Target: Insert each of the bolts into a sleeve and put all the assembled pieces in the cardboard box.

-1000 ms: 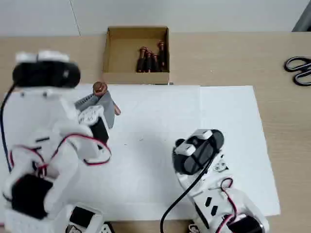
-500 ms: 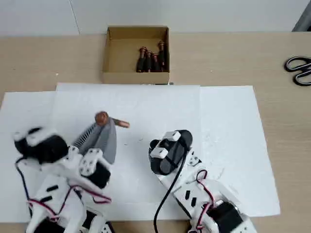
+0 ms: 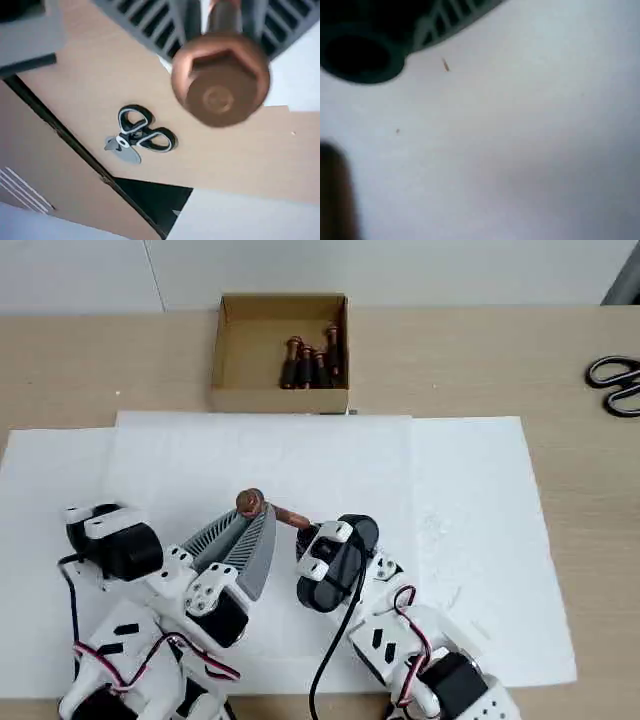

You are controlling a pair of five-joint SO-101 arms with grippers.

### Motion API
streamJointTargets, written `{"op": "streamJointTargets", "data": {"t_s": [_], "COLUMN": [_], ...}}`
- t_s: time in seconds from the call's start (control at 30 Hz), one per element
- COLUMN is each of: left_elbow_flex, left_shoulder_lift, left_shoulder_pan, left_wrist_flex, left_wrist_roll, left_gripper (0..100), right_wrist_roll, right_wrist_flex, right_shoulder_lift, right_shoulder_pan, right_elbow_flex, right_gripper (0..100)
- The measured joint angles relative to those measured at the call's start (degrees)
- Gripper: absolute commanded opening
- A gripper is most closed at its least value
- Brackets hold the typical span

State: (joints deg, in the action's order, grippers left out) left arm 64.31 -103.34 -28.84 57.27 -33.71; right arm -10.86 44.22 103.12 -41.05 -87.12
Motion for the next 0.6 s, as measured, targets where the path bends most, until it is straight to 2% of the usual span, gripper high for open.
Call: {"op": "streamJointTargets", "data": {"t_s": [0.13,0.4,0.6], "left_elbow_flex": [0.0,0.0,0.0], "left_shoulder_lift": [-0.09,-0.09,-0.09], "left_shoulder_pan": [-0.35,-0.35,-0.35], "left_wrist_flex": [3.08,3.16,3.16], "left_wrist_roll": [0.0,1.41,1.58], "left_gripper": [1,1,1], "right_wrist_roll": [0.0,-5.27,-5.89], "right_wrist_flex": [0.0,0.0,0.0], "right_shoulder_lift": [0.0,0.0,0.0], "right_shoulder_pan": [0.0,0.0,0.0], "right_elbow_flex": [0.0,0.44,0.53], "right_gripper": [0.4,0.4,0.4]}}
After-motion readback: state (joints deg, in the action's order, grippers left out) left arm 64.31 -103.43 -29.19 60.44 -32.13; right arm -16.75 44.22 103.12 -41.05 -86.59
